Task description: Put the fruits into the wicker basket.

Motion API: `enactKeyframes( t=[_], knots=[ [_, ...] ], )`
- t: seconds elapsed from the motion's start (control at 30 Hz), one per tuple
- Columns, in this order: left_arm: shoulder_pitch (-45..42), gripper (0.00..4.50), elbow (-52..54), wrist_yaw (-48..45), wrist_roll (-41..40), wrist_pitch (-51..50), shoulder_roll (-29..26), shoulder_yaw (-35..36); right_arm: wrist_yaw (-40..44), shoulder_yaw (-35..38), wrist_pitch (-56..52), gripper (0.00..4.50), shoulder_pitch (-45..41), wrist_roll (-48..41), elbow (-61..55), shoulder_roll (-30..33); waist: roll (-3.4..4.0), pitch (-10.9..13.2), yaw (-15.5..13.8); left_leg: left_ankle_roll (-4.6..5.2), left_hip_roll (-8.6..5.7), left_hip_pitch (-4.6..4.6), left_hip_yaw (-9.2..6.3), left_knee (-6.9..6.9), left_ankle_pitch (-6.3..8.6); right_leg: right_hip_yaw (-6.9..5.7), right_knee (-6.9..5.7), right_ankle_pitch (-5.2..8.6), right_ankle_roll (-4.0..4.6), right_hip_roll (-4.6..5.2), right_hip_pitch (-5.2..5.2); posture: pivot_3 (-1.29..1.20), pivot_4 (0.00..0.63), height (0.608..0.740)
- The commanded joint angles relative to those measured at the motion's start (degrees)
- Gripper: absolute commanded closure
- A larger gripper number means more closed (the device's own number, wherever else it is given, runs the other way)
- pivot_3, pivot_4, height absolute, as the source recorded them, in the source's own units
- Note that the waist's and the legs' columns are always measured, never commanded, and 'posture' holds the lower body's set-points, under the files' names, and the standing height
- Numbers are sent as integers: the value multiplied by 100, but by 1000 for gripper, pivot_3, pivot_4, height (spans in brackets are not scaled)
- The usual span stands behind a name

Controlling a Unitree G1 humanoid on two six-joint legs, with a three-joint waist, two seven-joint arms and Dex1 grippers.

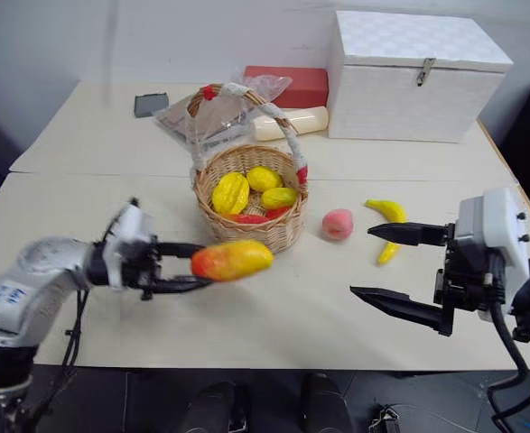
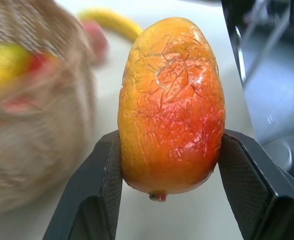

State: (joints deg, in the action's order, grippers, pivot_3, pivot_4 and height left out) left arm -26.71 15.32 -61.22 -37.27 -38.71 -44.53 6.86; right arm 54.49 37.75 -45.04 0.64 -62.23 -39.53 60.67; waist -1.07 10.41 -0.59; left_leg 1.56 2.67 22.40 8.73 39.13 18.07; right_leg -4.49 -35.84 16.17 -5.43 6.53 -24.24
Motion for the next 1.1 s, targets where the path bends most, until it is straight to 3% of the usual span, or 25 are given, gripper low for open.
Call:
enactKeyframes(
  t=[0.03, 0.17, 0.33, 0.4, 0.57, 0.83, 0.97, 1.1],
  knots=[
    [-1043, 2095, -363, 674, 471, -153, -64, -168, -150, -139, 85, 0, -179, -78, -31, 32, -4, -2, -48, 0, -3, -2, -1, 1, 0, -4, 3, -2, -3, -2, 5, 0, 150, 740],
    [-1815, 2095, -752, 1343, 1479, -35, 219, -1009, -335, -345, 126, 0, -326, -60, -70, -50, -2, -3, -75, 7, -12, -13, 9, -3, 4, -20, 21, -7, -13, -6, 20, 0, 150, 740],
    [-2026, 2095, -1067, 1422, 2236, 231, 366, -1693, -735, -648, 254, 0, -564, 191, -61, -173, -10, 1, -61, 8, -6, -2, 10, -2, 4, -35, 26, -8, -14, -9, 17, 0, 150, 740],
    [-2006, 1385, -1142, 1385, 2270, 300, 414, -1679, -847, -701, 291, 0, -637, 267, -1, -197, -10, 1, -49, 4, -1, -3, 13, -2, 4, -37, 28, -7, -13, -12, 14, 0, 150, 740],
    [-1943, 43, -1081, 1255, 1880, 140, 518, -1186, -1001, -705, 323, 0, -685, 404, 71, -252, -10, 2, -64, 2, 2, -3, 12, -1, -1, -38, 19, -5, -10, -10, 11, 0, 150, 740],
    [-1875, 43, -346, 590, -5, -694, 371, 270, -1199, -263, 271, 0, -44, 673, 231, -423, -11, 2, -64, 3, 2, 2, 8, -1, -1, -42, 21, -6, -11, -8, 11, 0, 150, 740],
    [-1413, 43, 74, -444, -945, -1220, -486, 776, -1539, -241, 21, 0, 278, 603, 509, -698, -11, 2, -24, 0, 3, -3, 10, -1, -2, -40, 18, -5, -12, -11, 12, 0, 150, 740],
    [-916, 43, 396, -1174, -1071, -1050, -1200, 706, -1850, -841, 226, 0, 299, 1252, 756, -993, -10, 2, 63, -8, 2, -10, 12, -2, -3, -38, 10, 0, -7, -12, 11, 0, 150, 740]
  ],
)
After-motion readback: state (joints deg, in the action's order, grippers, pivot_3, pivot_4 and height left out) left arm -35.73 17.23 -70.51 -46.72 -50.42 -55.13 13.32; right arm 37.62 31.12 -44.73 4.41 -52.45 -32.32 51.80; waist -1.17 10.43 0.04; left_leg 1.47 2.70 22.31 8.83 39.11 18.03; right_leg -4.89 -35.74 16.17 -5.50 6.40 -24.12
